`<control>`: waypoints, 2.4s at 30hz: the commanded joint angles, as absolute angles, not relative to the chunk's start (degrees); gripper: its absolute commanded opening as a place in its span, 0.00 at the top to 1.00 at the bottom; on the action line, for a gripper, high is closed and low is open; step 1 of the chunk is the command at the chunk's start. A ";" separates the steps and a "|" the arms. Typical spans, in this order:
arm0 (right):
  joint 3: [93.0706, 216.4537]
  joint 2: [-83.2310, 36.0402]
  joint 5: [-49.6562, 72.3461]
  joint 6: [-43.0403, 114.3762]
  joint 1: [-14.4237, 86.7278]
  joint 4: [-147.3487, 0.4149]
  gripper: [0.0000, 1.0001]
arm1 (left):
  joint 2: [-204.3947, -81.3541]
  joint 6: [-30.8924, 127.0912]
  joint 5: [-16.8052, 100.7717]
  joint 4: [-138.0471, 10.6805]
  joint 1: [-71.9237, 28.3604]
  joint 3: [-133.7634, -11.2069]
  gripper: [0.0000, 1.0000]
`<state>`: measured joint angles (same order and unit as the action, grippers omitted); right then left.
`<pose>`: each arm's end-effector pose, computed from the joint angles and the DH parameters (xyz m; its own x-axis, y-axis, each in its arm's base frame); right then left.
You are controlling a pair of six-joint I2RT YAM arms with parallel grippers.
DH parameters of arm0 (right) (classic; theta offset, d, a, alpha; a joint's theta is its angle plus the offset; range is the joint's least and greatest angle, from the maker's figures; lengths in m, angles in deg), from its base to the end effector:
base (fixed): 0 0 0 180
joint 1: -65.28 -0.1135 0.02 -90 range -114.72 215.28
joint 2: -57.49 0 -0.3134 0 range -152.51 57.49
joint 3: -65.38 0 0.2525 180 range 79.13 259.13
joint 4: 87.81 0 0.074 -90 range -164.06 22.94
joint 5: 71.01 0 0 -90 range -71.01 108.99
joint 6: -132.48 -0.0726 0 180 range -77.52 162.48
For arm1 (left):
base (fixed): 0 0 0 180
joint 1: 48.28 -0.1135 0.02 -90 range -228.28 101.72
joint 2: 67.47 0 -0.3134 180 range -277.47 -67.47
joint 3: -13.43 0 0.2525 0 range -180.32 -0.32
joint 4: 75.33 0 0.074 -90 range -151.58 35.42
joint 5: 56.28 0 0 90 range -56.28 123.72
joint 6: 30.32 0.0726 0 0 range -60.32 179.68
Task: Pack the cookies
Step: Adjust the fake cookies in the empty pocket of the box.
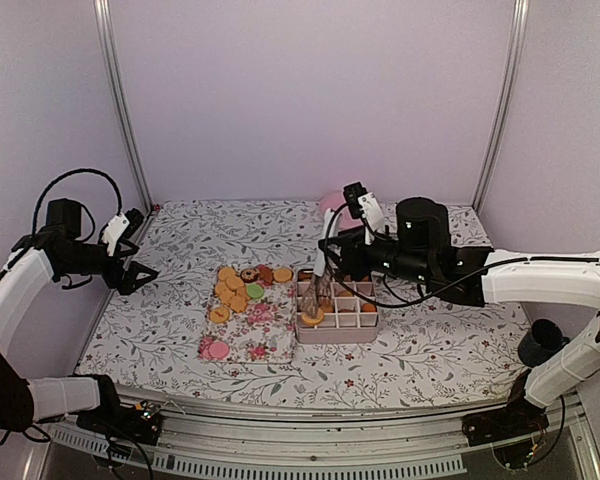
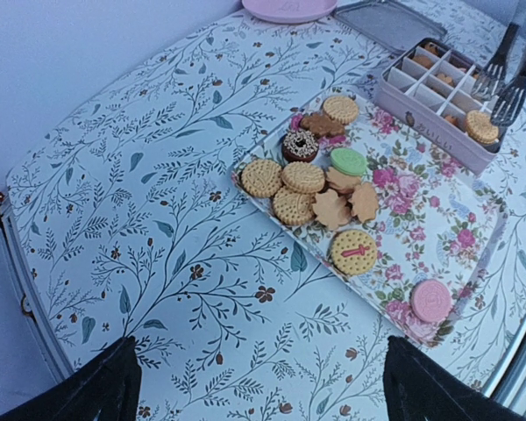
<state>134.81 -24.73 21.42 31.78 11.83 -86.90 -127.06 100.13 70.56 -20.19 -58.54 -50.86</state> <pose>0.2205 0.2923 0.3334 -0.2831 -0.0703 -0.9565 -0.7384 0.6525 0.1705 0.2017 -0.0077 0.3026 -0.4260 0.4506 -0.7846 0.6697 0.7401 0.0614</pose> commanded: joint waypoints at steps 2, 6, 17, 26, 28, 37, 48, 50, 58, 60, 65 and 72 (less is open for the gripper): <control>134.54 -25.53 21.78 32.37 13.06 -89.35 0.67 | -126.75 100.19 71.10 -20.27 -58.96 -52.26 0.03; 134.35 -26.07 21.42 32.31 13.25 -89.92 0.67 | -126.76 100.26 71.03 -20.27 -59.00 -52.26 0.03; 132.88 -27.60 18.92 30.39 13.37 -90.33 0.67 | -126.66 100.31 71.15 -20.27 -59.00 -52.25 0.03; 132.85 -25.75 18.78 30.21 13.37 -90.41 0.80 | -126.45 100.33 71.21 -20.27 -59.00 -52.17 0.03; 132.91 -25.09 18.66 30.48 13.30 -90.16 0.80 | -126.49 100.28 71.33 -20.27 -58.98 -52.25 0.03; 134.84 -24.36 19.94 33.81 10.92 -87.25 0.72 | -126.71 100.19 71.65 -20.25 -59.00 -52.35 0.03; 137.75 -25.26 19.87 34.72 10.35 -86.96 0.70 | -126.73 100.15 71.72 -20.27 -58.96 -52.44 0.04; 138.11 -25.68 20.09 34.95 10.37 -86.94 0.71 | -126.79 100.28 71.78 -20.27 -59.00 -52.35 0.04; 138.86 -27.99 20.84 36.62 10.30 -86.81 0.74 | -126.81 100.45 71.61 -20.27 -59.00 -52.26 0.04; 139.14 -28.61 20.52 36.97 10.33 -86.76 0.74 | -126.79 100.46 71.54 -20.31 -58.98 -52.26 0.04; 139.42 -29.00 21.80 37.70 8.76 -86.35 0.80 | -126.73 100.55 71.43 -20.27 -59.00 -52.26 0.04; 139.59 -28.61 30.70 39.82 5.32 -83.57 0.90 | -126.80 100.51 71.54 -20.28 -58.96 -52.11 0.04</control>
<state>137.26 -28.64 24.59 38.10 6.84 -84.13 -127.06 100.15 70.76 -20.19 -58.54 -51.06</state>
